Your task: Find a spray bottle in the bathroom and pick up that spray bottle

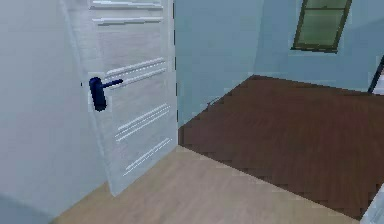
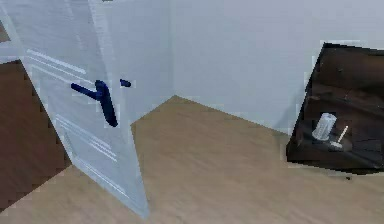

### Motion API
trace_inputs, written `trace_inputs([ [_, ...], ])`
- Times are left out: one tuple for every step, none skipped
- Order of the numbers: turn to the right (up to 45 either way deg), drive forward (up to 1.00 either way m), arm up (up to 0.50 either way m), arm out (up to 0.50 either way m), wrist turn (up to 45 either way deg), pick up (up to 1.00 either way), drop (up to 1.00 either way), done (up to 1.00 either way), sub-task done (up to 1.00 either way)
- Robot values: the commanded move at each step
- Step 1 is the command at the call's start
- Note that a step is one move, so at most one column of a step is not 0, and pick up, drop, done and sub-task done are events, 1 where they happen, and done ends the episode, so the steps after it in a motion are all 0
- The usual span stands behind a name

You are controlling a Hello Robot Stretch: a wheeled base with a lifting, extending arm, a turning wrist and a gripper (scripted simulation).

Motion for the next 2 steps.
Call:
trace_inputs([
  [0.0,0.35,0.0,0.0,0.0,0.0,0.0,0.0,0.0],
  [45.0,0.0,0.0,0.0,0.0,0.0,0.0,0.0,0.0],
])
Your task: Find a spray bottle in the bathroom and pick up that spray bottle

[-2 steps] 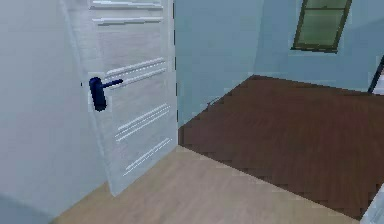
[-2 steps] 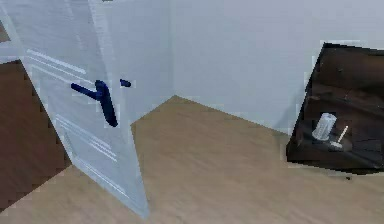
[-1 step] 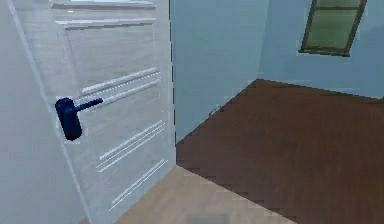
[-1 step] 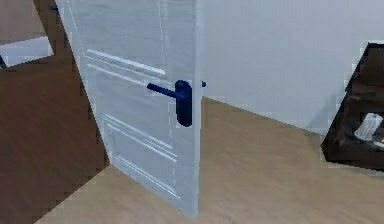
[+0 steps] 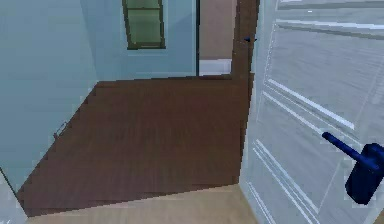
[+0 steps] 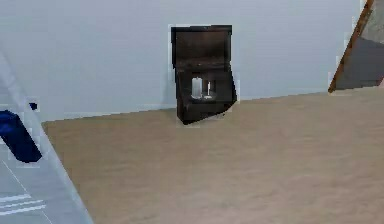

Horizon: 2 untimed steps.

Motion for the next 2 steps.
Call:
trace_inputs([
  [0.0,1.0,0.0,0.0,0.0,0.0,0.0,0.0,0.0],
  [6.0,0.0,0.0,0.0,0.0,0.0,0.0,0.0,0.0],
])
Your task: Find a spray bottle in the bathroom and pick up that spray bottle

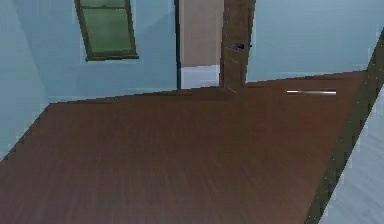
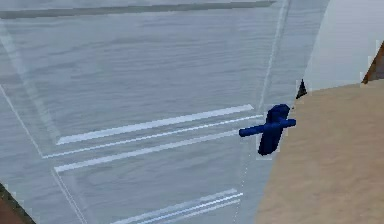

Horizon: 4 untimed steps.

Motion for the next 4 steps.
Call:
trace_inputs([
  [0.0,0.45,0.0,0.0,0.0,0.0,0.0,0.0,0.0],
  [3.0,0.0,0.0,0.0,0.0,0.0,0.0,0.0,0.0],
  [0.0,1.0,0.0,0.0,0.0,0.0,0.0,0.0,0.0],
  [0.0,1.0,0.0,0.0,0.0,0.0,0.0,0.0,0.0],
])
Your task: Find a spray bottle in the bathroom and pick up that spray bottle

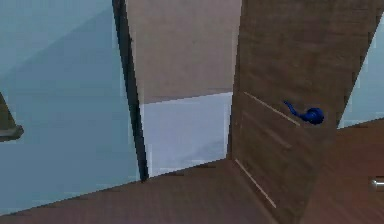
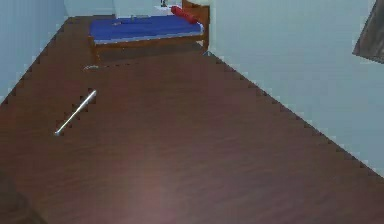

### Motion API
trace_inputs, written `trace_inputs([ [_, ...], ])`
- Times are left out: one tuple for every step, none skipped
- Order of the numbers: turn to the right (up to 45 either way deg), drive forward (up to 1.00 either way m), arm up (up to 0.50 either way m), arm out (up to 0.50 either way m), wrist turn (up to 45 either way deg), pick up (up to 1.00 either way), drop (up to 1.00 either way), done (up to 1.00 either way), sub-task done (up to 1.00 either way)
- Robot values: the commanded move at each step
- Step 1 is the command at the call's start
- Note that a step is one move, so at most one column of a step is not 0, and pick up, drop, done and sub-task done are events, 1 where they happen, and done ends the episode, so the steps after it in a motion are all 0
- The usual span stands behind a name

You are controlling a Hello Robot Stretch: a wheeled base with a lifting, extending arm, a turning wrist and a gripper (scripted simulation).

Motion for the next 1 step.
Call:
trace_inputs([
  [0.0,1.0,0.0,0.0,0.0,0.0,0.0,0.0,0.0],
])
